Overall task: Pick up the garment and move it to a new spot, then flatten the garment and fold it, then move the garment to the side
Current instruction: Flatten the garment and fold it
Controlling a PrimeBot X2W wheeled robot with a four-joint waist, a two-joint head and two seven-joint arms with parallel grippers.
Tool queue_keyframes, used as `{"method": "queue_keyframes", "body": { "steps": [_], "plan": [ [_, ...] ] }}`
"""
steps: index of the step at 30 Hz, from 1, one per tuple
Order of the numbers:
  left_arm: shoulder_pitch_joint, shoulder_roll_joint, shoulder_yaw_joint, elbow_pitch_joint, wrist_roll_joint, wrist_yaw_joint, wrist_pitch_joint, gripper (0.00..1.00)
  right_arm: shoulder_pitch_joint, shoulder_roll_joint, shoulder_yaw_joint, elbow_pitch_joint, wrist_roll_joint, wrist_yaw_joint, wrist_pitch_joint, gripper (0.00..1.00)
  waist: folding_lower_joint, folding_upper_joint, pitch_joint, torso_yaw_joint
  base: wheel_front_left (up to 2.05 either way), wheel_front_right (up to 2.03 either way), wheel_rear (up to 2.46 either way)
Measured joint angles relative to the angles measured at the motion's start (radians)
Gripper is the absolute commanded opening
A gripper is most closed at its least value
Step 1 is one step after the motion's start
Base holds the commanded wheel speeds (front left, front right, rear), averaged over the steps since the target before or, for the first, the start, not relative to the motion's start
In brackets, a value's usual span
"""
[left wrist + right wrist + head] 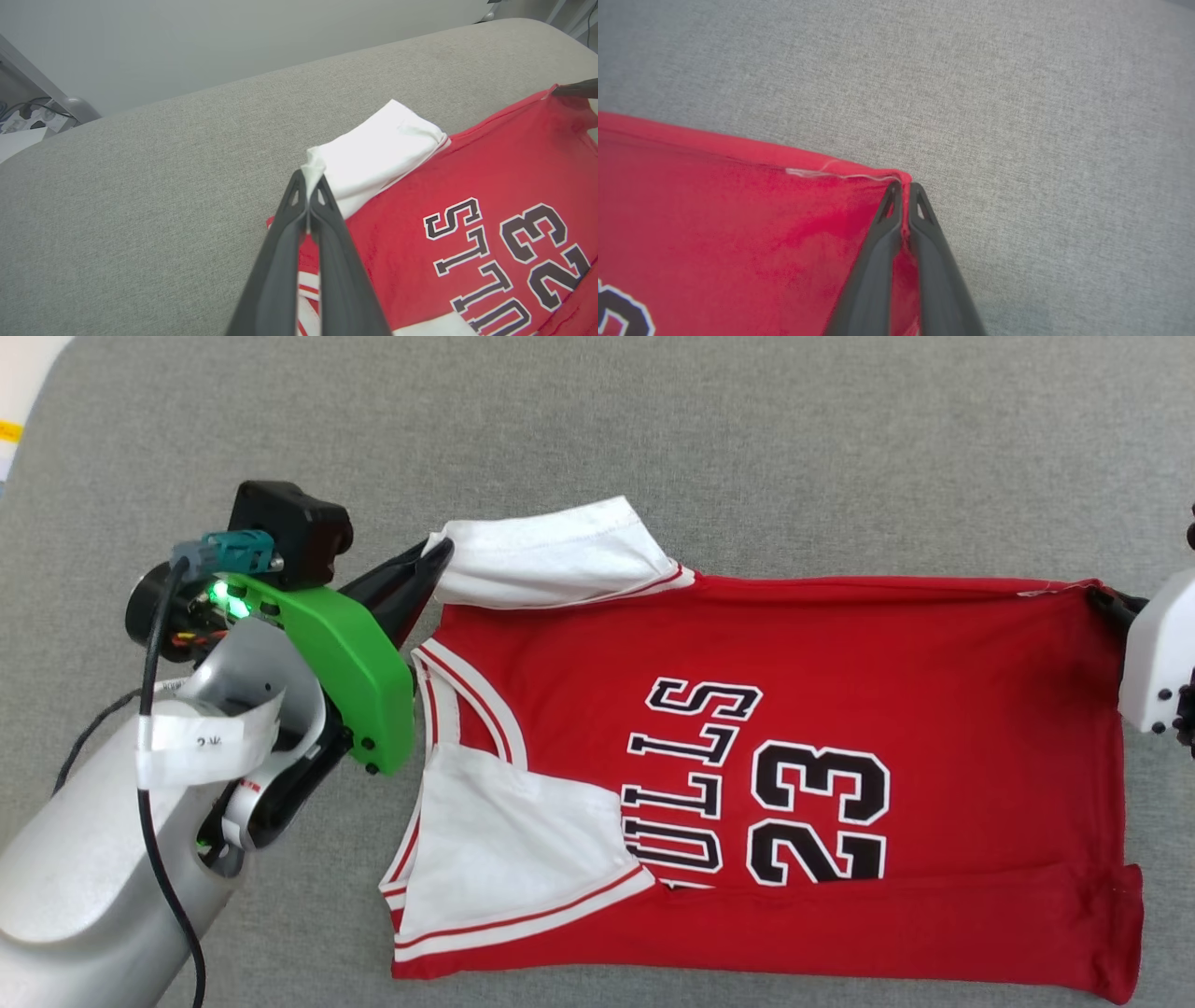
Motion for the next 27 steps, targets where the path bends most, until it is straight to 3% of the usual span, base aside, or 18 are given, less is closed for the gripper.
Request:
{"method": "queue_keyframes", "body": {
  "steps": [8,12,27],
  "plan": [
    [0.129,0.001,-0.013,-0.010,-0.027,0.032,-0.014,0.00,0.141,0.041,-0.049,-0.025,0.097,0.000,-0.107,0.00,0.0000,0.0000,-0.108,0.002,0.00,0.00,0.00],
    [0.183,-0.008,-0.017,-0.021,-0.042,0.055,-0.035,0.00,0.206,0.022,-0.063,-0.047,0.116,0.000,-0.157,0.00,0.0000,0.0000,-0.156,0.006,0.00,0.00,0.00],
    [0.404,0.003,-0.074,-0.018,-0.093,0.076,-0.060,0.00,0.433,-0.038,-0.017,-0.163,0.183,0.000,-0.224,0.00,0.0000,0.0000,-0.236,0.025,0.00,0.00,0.00]
  ]
}}
